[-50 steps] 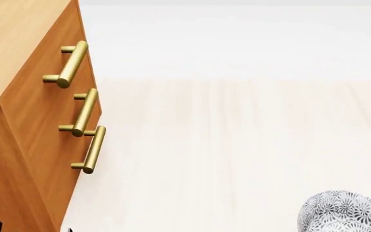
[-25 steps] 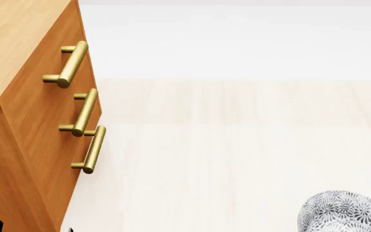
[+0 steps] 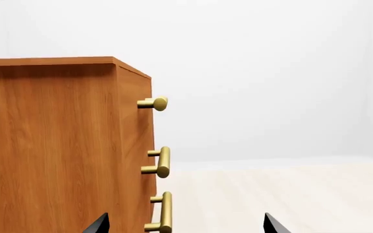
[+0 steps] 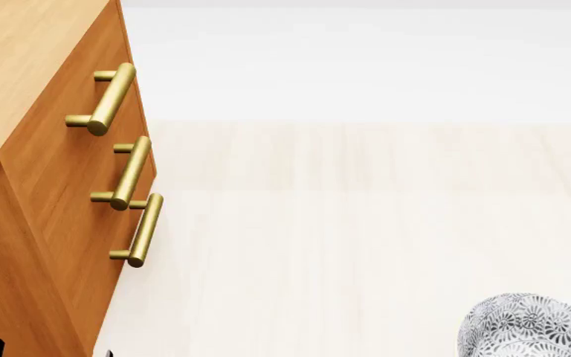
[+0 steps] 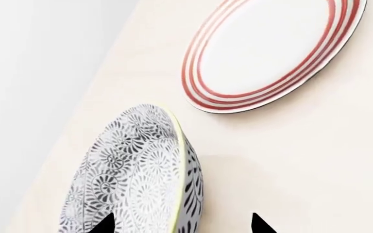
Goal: Put the bowl on top of the cabinet.
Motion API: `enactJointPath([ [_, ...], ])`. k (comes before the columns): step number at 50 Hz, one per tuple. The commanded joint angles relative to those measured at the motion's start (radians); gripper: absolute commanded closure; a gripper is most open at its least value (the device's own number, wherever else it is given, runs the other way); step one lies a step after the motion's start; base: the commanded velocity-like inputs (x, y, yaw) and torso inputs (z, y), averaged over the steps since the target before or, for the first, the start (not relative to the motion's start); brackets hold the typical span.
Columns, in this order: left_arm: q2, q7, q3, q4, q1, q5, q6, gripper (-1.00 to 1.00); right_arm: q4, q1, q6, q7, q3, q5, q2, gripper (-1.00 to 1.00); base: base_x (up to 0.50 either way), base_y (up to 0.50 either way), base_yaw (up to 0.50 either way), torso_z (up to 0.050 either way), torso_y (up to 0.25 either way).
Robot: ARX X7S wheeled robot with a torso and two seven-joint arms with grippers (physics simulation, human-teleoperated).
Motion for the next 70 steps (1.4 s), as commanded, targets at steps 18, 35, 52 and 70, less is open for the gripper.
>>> enactJointPath([
  [18, -0.004, -0.006, 0.008, -0.007, -0.007, -0.004, 0.0, -1.0, 0.095, 0.082, 0.072, -0.025, -0.033, 0.066, 0.03, -1.0, 0.0, 0.0, 0.0, 0.0, 0.0],
  [35, -0.007, -0.007, 0.013, -0.013, -0.012, -0.007, 0.003, -1.0, 0.167, 0.137, 0.084, -0.015, -0.048, 0.061, 0.024, -1.0, 0.0, 0.0, 0.0, 0.0, 0.0],
  [52, -0.011, -0.009, 0.017, -0.016, -0.015, -0.011, 0.006, -1.0, 0.196, 0.166, 0.106, -0.025, -0.07, 0.058, 0.031, -1.0, 0.0, 0.0, 0.0, 0.0, 0.0],
  [70, -0.015, -0.012, 0.017, -0.019, -0.017, -0.019, 0.008, -1.0, 0.177, 0.15, 0.091, -0.016, -0.063, 0.052, 0.027, 1.0, 0.0, 0.0, 0.0, 0.0, 0.0],
])
